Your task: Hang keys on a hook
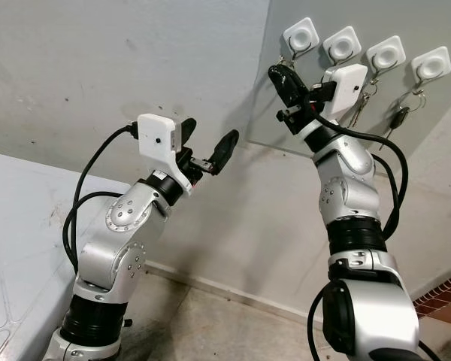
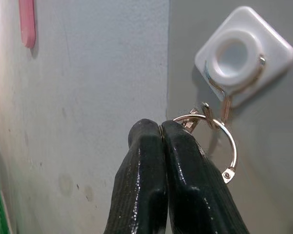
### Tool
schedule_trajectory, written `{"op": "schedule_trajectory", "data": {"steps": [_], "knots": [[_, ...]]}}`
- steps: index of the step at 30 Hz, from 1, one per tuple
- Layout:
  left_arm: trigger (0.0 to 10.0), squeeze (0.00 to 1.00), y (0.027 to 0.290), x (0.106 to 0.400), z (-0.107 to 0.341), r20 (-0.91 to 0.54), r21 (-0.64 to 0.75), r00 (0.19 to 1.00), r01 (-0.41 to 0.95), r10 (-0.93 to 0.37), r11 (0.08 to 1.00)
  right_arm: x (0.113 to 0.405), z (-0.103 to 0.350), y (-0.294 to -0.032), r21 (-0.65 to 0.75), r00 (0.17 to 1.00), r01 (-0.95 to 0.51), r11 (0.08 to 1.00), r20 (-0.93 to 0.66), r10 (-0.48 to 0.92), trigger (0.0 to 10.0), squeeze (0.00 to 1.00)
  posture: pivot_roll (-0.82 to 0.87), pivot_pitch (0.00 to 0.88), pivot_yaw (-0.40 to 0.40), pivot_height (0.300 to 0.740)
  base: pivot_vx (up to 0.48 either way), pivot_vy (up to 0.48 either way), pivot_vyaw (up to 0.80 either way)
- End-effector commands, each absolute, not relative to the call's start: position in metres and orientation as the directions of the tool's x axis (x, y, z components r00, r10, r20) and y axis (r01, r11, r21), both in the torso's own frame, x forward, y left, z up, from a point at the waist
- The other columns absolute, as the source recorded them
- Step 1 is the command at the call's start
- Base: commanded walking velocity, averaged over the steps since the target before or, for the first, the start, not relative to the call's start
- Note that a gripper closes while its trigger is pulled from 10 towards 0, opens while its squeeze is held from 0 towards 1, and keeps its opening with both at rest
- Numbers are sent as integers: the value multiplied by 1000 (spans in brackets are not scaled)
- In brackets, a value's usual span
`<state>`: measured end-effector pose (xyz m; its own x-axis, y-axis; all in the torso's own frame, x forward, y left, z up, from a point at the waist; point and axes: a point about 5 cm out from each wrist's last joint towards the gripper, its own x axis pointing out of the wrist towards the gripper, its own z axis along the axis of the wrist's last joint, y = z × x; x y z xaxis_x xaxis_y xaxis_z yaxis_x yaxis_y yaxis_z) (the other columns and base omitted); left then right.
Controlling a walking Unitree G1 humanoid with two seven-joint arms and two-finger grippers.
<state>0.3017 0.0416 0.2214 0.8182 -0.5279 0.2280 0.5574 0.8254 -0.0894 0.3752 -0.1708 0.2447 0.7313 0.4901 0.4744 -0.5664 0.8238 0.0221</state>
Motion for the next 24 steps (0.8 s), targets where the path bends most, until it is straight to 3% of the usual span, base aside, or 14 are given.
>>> {"op": "schedule_trajectory", "data": {"steps": [1,2,3,13,21,22,23,24], "knots": [[10000,0,40,299,227,244,-94,809,568,-534,818,373,237,-167,25,726,-595,804,445,524,10000,0,14,29,-106,740,0,0,0],[10000,0,40,299,227,245,-94,809,568,-534,818,372,235,-166,25,724,-598,801,444,527,10000,0,14,32,-104,740,0,0,0],[10000,0,40,299,227,244,-95,810,567,-534,818,370,232,-166,26,723,-601,799,443,530,10000,1000,13,33,-104,740,0,0,0],[10000,0,40,299,226,238,-99,813,565,-532,819,361,219,-169,-20,737,-553,833,455,500,10000,1000,9,48,-99,740,0,0,0],[10000,0,43,301,226,240,-101,823,548,-515,830,354,222,-181,17,782,-362,932,550,293,10000,1000,6,59,-93,740,0,0,0],[10000,0,45,302,226,238,-101,827,542,-509,834,352,223,-180,50,781,-354,934,565,266,10000,478,6,60,-92,740,0,0,0],[10000,0,45,302,225,237,-100,829,540,-507,836,351,223,-179,55,781,-351,935,568,260,10000,478,5,60,-92,740,0,0,0],[10000,0,46,302,225,238,-100,831,536,-503,838,350,222,-178,66,782,-352,934,569,255,10000,0,5,60,-91,740,0,0,0]]}}
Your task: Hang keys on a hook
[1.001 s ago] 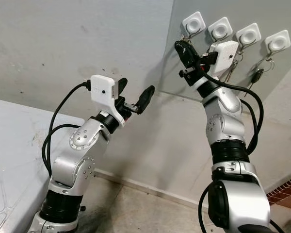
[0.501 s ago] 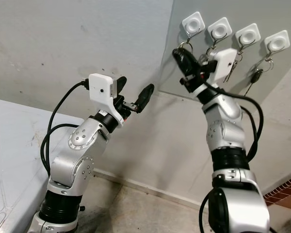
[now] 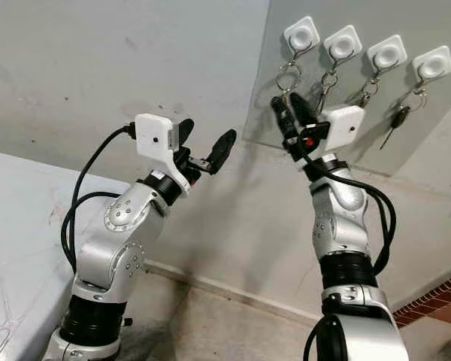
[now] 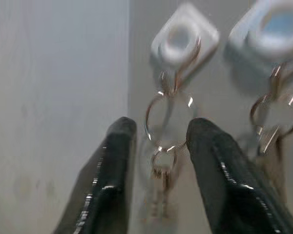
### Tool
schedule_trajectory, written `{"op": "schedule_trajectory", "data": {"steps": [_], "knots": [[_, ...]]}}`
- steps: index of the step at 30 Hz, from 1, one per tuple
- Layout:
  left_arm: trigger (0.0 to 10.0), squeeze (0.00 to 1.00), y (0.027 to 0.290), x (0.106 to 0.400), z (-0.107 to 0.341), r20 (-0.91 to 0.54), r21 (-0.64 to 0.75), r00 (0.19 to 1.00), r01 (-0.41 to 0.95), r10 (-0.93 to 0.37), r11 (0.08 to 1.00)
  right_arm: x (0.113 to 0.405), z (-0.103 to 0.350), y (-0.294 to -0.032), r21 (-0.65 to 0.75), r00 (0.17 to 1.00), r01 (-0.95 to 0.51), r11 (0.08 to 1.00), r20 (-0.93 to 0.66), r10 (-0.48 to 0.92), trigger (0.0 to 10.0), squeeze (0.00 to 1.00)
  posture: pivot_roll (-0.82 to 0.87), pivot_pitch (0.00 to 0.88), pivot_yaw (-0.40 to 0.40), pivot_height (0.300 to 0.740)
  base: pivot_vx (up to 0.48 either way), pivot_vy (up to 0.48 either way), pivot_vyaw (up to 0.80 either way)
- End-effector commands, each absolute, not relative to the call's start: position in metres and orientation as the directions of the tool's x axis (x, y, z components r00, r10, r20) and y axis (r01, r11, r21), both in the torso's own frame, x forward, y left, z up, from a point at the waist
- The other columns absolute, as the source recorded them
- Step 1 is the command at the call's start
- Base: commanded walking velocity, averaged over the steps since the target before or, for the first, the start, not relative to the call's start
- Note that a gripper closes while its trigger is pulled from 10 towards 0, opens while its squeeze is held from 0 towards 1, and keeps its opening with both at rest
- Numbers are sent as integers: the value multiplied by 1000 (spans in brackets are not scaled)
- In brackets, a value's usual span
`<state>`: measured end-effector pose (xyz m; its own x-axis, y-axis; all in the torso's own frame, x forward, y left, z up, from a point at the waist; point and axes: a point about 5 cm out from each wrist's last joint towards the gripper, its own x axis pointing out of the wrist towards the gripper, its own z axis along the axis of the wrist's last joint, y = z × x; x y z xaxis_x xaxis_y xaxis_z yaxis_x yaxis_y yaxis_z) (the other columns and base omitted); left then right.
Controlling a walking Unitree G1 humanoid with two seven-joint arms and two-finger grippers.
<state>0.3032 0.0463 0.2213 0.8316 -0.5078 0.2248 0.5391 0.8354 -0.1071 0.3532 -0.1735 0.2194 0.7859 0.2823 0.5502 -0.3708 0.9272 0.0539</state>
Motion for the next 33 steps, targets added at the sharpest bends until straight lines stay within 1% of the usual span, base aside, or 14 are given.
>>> {"op": "schedule_trajectory", "data": {"steps": [1,6,10,13,16,18,22,23,24,26,28,30,31,33], "knots": [[10000,0,48,303,223,235,-96,841,518,-487,850,348,220,-176,95,787,-346,933,570,234,10000,0,4,60,-89,740,0,0,0],[10000,0,55,306,217,223,-104,863,484,-454,869,344,208,-173,139,812,-324,936,549,199,10000,0,1,60,-86,740,0,0,0],[10000,0,66,309,202,200,-120,895,425,-398,897,337,191,-172,151,840,-306,940,508,192,10000,0,-1,58,-83,740,0,0,0],[10000,0,76,311,181,161,-136,924,370,-348,919,332,174,-172,133,864,-281,950,466,190,10000,0,-5,54,-80,740,0,0,0],[10000,0,89,312,148,79,-132,956,292,-284,947,324,146,-175,137,909,-244,960,378,177,10000,0,-9,49,-78,740,0,0,0],[10000,0,91,312,141,62,-112,960,278,-272,954,323,141,-175,140,915,-240,961,363,176,10000,0,-10,46,-75,740,0,0,0],[10000,0,106,309,98,-60,-87,977,200,-206,976,310,97,-179,134,965,-190,973,207,160,10000,0,-17,34,-67,740,0,0,0],[10000,0,108,308,90,-84,-90,977,189,-196,978,308,88,-180,134,972,-180,975,174,155,10000,0,-14,29,-65,740,0,0,0],[10000,0,108,308,90,-84,-90,977,189,-196,978,308,88,-180,134,972,-180,975,174,155,10000,0,-14,29,-65,740,0,0,0],[10000,0,113,303,68,-149,-64,973,166,-174,984,297,62,-184,121,989,-144,982,63,137,10000,0,-17,27,-64,740,0,0,0],[10000,0,114,302,59,-179,-56,970,158,-165,986,293,53,-186,113,991,-132,985,25,130,10000,0,-17,22,-59,740,0,0,0],[10000,0,116,299,49,-214,-86,965,137,-152,987,287,42,-187,112,992,-120,986,-24,123,10000,0,-17,20,-55,740,0,0,0],[10000,0,117,296,39,-240,-52,960,137,-146,989,280,30,-189,107,990,-107,989,-78,115,10000,0,-20,16,-54,740,0,0,0],[10000,0,118,293,33,-262,-54,955,129,-139,990,276,24,-190,99,988,-96,990,-110,107,10000,0,-20,15,-52,740,0,0,0]]}}
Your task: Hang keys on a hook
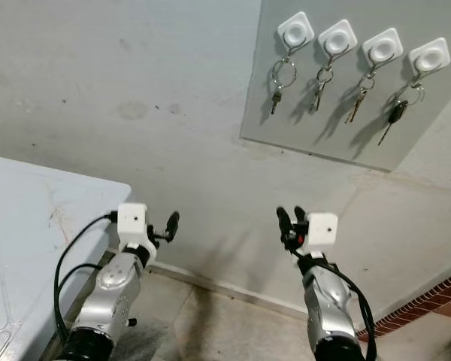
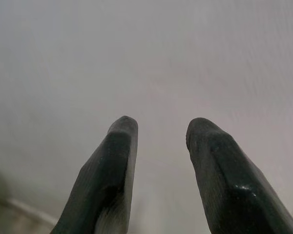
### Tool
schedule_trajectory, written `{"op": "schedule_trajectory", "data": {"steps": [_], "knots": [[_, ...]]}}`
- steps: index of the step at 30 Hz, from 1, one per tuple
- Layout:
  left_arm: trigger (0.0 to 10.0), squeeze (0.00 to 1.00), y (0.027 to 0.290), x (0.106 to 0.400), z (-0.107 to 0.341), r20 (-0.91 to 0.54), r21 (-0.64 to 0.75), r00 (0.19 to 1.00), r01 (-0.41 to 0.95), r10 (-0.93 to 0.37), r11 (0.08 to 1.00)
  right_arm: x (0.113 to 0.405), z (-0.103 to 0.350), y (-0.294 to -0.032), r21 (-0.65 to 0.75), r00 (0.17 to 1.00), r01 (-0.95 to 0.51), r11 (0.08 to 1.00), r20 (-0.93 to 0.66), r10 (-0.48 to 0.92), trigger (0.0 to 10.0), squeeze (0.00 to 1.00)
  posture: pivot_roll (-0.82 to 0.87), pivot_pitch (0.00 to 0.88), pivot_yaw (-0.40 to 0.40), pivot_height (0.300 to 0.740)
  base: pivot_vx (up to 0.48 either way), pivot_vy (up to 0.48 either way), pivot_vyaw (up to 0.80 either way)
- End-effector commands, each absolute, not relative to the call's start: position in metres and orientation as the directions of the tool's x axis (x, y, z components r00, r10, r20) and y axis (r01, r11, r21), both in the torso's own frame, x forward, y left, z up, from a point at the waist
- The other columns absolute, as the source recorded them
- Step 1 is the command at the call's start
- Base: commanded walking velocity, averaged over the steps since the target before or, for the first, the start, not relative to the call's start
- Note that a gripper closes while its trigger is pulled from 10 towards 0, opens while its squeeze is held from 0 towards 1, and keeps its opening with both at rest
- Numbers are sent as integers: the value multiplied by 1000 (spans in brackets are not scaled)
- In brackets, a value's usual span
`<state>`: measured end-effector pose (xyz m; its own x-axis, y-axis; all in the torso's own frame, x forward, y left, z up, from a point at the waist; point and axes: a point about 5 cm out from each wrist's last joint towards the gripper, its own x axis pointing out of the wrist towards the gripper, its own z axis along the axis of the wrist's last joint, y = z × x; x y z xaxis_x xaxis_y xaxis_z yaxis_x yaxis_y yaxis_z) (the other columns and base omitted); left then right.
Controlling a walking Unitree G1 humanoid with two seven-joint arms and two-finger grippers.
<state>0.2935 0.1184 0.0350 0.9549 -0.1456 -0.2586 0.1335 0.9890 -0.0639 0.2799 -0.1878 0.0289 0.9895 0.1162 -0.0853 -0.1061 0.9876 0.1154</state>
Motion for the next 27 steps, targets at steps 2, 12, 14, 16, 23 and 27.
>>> {"op": "schedule_trajectory", "data": {"steps": [2,12,14,16,23,27], "knots": [[10000,0,116,289,24,-277,-38,949,147,-152,988,271,17,-189,100,986,-88,991,-135,101,10000,0,-24,12,-50,740,0,0,0],[10000,0,101,280,10,-302,-8,918,269,-258,963,269,11,-184,100,982,-98,990,-150,113,10000,0,-22,14,-48,740,0,0,0],[10000,0,98,273,2,-340,11,897,303,-282,953,266,6,-182,92,976,-106,990,-181,121,10000,0,-20,16,-50,740,0,0,0],[10000,0,97,265,-11,-386,32,875,328,-291,944,263,-1,-182,77,969,-108,991,-214,122,10000,0,-19,17,-51,740,0,0,0],[10000,0,110,240,-40,-518,36,818,311,-248,950,250,-18,-187,34,936,-115,993,-330,119,10000,0,-24,28,-55,740,0,0,0],[10000,0,121,230,-50,-568,31,799,263,-200,964,240,-29,-191,8,906,-118,993,-408,111,10000,0,-23,28,-55,740,0,0,0]]}}
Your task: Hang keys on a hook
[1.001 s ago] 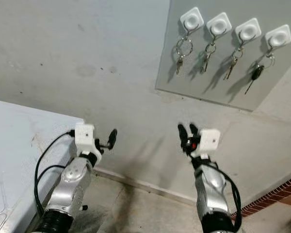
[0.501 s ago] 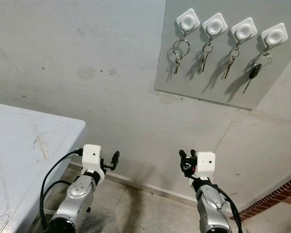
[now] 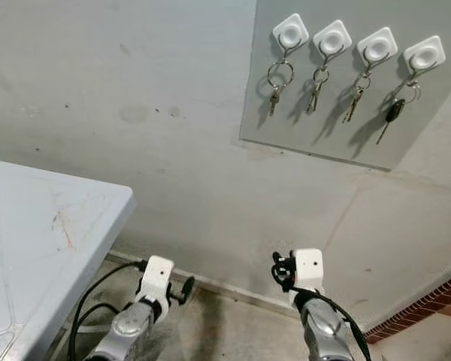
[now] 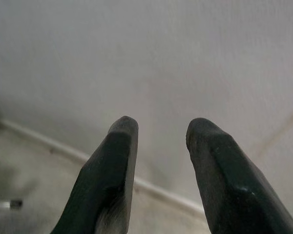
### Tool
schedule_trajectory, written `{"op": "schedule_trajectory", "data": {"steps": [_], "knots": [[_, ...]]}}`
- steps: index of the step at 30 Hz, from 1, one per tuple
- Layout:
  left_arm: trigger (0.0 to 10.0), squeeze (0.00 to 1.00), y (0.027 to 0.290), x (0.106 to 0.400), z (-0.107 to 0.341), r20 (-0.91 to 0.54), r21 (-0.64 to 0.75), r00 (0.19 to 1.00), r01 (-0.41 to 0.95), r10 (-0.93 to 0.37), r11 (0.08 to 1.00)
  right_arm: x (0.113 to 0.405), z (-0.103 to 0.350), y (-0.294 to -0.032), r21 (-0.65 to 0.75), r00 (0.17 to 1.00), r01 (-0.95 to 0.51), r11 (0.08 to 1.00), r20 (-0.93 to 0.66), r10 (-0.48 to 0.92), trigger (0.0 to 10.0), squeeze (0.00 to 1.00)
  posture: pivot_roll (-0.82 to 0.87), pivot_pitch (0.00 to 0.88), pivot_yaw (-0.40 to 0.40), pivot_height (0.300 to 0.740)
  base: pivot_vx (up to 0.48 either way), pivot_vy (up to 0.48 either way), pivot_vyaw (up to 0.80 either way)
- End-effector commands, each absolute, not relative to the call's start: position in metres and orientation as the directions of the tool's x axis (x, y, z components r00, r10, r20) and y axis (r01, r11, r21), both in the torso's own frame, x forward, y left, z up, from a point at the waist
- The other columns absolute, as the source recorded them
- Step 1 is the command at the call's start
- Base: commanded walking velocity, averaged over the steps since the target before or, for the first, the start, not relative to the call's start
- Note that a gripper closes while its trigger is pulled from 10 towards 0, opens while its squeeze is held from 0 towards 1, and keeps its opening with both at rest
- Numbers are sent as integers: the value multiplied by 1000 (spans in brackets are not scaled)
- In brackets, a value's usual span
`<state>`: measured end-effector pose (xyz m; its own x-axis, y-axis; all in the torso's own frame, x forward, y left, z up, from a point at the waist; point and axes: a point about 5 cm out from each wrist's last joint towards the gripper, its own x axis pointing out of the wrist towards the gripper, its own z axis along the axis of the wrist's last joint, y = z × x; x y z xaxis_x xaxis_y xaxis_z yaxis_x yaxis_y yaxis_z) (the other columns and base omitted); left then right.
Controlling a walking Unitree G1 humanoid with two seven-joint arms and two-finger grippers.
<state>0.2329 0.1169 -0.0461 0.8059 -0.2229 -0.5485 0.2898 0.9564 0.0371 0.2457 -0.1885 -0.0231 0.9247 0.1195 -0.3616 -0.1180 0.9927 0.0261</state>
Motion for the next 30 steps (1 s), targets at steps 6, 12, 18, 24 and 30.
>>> {"op": "schedule_trajectory", "data": {"steps": [6,12,18,24,30], "knots": [[10000,0,144,218,-60,-622,3,779,105,-80,995,221,-48,-197,-27,840,-117,993,-536,84,10000,0,-17,28,-58,740,0,0,0],[10000,0,155,207,-69,-669,3,743,34,-23,999,203,-62,-200,-61,770,-123,991,-635,56,10000,0,-12,23,-56,740,0,0,0],[10000,0,156,198,-74,-692,24,722,41,-13,999,184,-75,-202,-82,696,-119,989,-718,25,10000,0,-14,14,-51,740,0,0,0],[10000,0,156,189,-79,-721,15,692,28,-9,999,167,-85,-203,-81,639,-103,991,-769,3,10000,0,-11,2,-51,740,0,0,0],[10000,0,161,176,-86,-754,27,657,18,8,999,154,-91,-205,-87,601,-87,992,-799,-18,10000,0,-24,0,-42,740,0,-52,0]]}}
